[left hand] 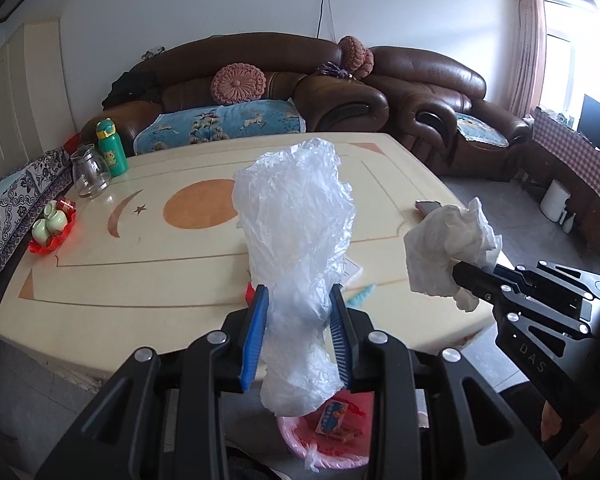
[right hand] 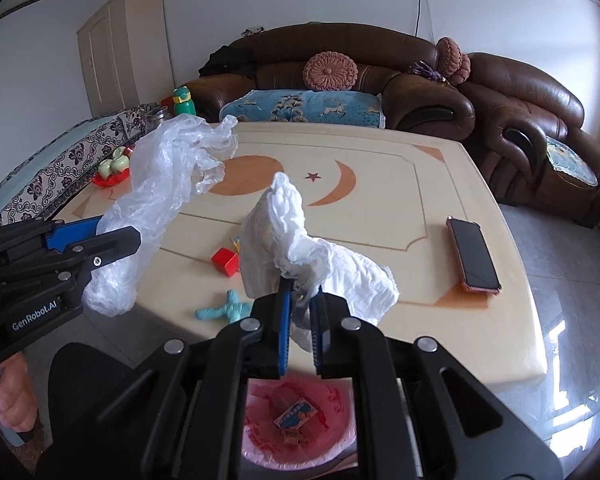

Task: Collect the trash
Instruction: 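Lift the plastic bag and tissue and carry both over the pink bin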

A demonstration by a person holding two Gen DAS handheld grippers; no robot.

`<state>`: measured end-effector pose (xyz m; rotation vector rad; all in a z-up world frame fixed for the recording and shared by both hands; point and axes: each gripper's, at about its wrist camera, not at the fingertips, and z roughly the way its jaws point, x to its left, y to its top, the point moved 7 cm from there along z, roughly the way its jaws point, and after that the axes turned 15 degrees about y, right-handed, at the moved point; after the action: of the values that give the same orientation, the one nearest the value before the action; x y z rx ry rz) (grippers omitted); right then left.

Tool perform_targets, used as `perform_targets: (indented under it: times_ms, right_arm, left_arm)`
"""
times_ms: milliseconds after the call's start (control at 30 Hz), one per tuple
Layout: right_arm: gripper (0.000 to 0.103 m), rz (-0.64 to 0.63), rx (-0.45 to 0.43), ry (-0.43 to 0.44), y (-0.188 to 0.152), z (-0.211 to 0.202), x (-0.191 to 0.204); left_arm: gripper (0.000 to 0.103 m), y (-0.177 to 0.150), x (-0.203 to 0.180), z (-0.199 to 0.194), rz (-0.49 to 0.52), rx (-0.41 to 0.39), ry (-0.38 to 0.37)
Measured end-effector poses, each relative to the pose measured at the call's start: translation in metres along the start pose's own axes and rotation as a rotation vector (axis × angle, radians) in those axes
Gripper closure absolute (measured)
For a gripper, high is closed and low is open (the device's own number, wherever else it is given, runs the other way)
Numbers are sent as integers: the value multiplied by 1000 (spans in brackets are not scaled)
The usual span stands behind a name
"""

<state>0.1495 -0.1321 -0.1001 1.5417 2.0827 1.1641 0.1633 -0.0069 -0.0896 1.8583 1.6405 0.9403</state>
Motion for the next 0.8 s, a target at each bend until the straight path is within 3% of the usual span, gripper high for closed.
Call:
perform_targets:
  times_ms: [400, 800]
  right_arm:
    - [93, -8, 6, 3, -29, -28, 24]
    - [93, 19, 50, 10, -63, -24, 30]
  left_arm:
    - [73, -34, -9, -35, 31, -3, -22]
    - [73, -91, -18, -15, 70, 104, -48]
